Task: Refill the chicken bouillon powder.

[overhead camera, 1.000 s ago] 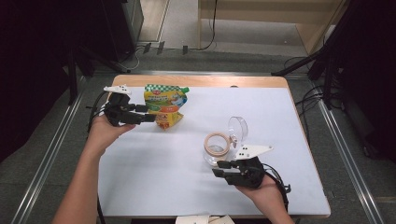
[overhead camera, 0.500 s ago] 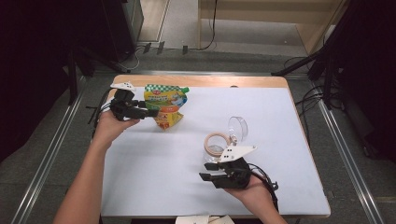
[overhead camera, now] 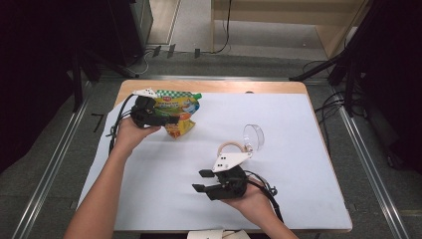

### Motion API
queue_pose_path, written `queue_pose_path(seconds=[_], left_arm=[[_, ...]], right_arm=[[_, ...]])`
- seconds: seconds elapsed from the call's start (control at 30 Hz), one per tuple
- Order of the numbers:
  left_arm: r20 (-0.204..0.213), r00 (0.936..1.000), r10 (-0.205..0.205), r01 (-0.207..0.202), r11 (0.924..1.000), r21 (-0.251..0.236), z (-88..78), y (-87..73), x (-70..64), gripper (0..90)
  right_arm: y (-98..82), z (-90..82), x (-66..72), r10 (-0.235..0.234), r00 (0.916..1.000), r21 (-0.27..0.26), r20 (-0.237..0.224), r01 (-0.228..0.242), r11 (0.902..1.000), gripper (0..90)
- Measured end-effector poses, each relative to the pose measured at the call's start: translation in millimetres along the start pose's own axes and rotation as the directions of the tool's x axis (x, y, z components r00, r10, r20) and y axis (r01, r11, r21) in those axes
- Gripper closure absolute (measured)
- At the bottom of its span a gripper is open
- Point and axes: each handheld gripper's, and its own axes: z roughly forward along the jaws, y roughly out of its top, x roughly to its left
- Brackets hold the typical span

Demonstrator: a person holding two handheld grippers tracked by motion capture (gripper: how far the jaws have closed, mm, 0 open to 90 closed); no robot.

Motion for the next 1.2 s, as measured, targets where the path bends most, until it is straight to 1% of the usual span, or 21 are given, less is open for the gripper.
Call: queue_pose_path(seconds=[0.03, 0.1, 0.13, 0.23, 0.27, 0.3, 0.33, 0.37, 0.43, 0.47, 0.6, 0.7, 0.73, 0.77, 0.9, 0.93, 0.97, 1.0, 1.07, 1.1, 1.2], left_arm=[[0.003, 0.9999, -0.013, 0.013, 0.9999, -0.003, -0.5, -0.1, 0.5, 52.5], [0.005, 0.9998, -0.018, 0.018, 0.9998, -0.007, -1.2, -0.5, 0.9, 57.0], [0.006, 0.9998, -0.021, 0.021, 0.9997, -0.011, -1.7, -0.6, 0.8, 57.0], [0.011, 0.9995, -0.030, 0.030, 0.9994, -0.015, -2.5, -0.4, 0.0, 64.2], [0.013, 0.9991, -0.040, 0.040, 0.9990, -0.019, -2.9, -0.4, -0.5, 66.6], [0.014, 0.9989, -0.046, 0.046, 0.9987, -0.021, -3.3, -0.5, -0.5, 71.2], [0.022, 0.9983, -0.055, 0.055, 0.9982, -0.022, -4.0, -0.8, 0.2, 71.2], [0.030, 0.9974, -0.065, 0.066, 0.9976, -0.023, -4.6, -1.1, 0.6, 73.2], [0.045, 0.9960, -0.077, 0.078, 0.9967, -0.023, -5.0, -2.1, 0.3, 78.6], [0.038, 0.9971, -0.066, 0.067, 0.9975, -0.022, -5.5, -2.1, -2.3, 83.7], [0.022, 0.9983, -0.054, 0.054, 0.9983, -0.022, -7.7, -1.3, -7.1, 88.6], [0.022, 0.9978, -0.063, 0.063, 0.9978, -0.021, -8.9, -1.2, -7.9, 90.0], [0.026, 0.9965, -0.079, 0.079, 0.9967, -0.016, -10.7, 0.6, -8.1, 90.0], [0.031, 0.9962, -0.082, 0.082, 0.9965, -0.015, -11.8, 1.2, -8.4, 90.0], [0.038, 0.9944, -0.098, 0.099, 0.9949, -0.020, -19.2, 5.9, -12.0, 90.0], [0.041, 0.9946, -0.096, 0.097, 0.9951, -0.022, -21.7, 7.7, -14.1, 90.0], [0.039, 0.9960, -0.080, 0.081, 0.9963, -0.028, -26.9, 10.4, -19.3, 90.0], [0.039, 0.9960, -0.080, 0.081, 0.9963, -0.028, -26.9, 10.4, -19.3, 90.0], [0.042, 0.9969, -0.066, 0.068, 0.9971, -0.035, -34.7, 13.0, -26.0, 90.0], [0.043, 0.9969, -0.067, 0.068, 0.9971, -0.034, -36.5, 13.3, -27.3, 90.0], [0.049, 0.9968, -0.063, 0.065, 0.9974, -0.033, -47.3, 14.9, -35.3, 90.0]], right_arm=[[4.1, 7.1, -0.5, -0.003, 1.0000, 0.004, 0.000, 0.003, 1.0000, 52.1], [5.6, 9.5, -1.0, -0.007, 1.0000, 0.006, 0.001, 0.007, 1.0000, 52.1], [7.8, 13.4, -1.8, -0.006, 1.0000, 0.006, 0.003, 0.006, 1.0000, 52.1], [10.6, 23.9, -4.6, -0.010, 0.9999, 0.004, 0.006, 0.010, 0.9999, 51.9], [11.0, 27.3, -4.8, -0.005, 1.0000, 0.008, 0.005, 0.005, 1.0000, 51.5], [10.7, 33.9, -5.0, 0.001, 1.0000, 0.010, -0.003, -0.001, 0.9999, 51.4], [10.7, 33.9, -5.0, 0.001, 1.0000, 0.010, -0.003, -0.001, 0.9999, 51.4], [10.1, 36.3, -4.2, 0.012, 0.9999, 0.011, -0.008, -0.012, 0.9999, 51.4], [8.2, 39.3, -1.6, 0.007, 0.9999, 0.008, -0.011, -0.006, 0.9999, 51.4], [5.8, 40.1, 1.1, -0.006, 1.0000, 0.012, -0.004, 0.006, 0.9999, 51.5], [2.0, 39.2, 1.5, -0.006, 1.0000, 0.002, 0.005, 0.006, 1.0000, 51.6], [-0.9, 38.0, -0.7, 0.003, 0.9999, -0.003, 0.016, -0.003, 1.0000, 51.8], [-2.2, 37.6, -2.0, 0.006, 0.9997, -0.001, 0.024, -0.006, 1.0000, 51.9], [-2.6, 37.6, -2.8, 0.005, 0.9996, -0.001, 0.028, -0.005, 1.0000, 51.9], [-3.4, 39.0, -4.2, 0.005, 0.9996, -0.003, 0.028, -0.005, 1.0000, 51.9], [-4.5, 40.3, -5.0, -0.001, 0.9995, -0.003, 0.032, 0.001, 1.0000, 51.9], [-5.3, 41.0, -5.0, 0.003, 0.9995, 0.000, 0.031, -0.003, 1.0000, 51.9], [-5.3, 41.0, -5.0, 0.003, 0.9995, 0.000, 0.031, -0.003, 1.0000, 51.9], [-6.9, 42.3, -4.8, 0.004, 0.9993, 0.006, 0.037, -0.005, 1.0000, 51.7], [-7.8, 43.0, -5.1, 0.000, 0.9992, 0.007, 0.040, 0.000, 1.0000, 51.7], [-8.9, 43.9, -5.7, 0.013, 0.9989, 0.011, 0.045, -0.014, 0.9998, 51.6]])
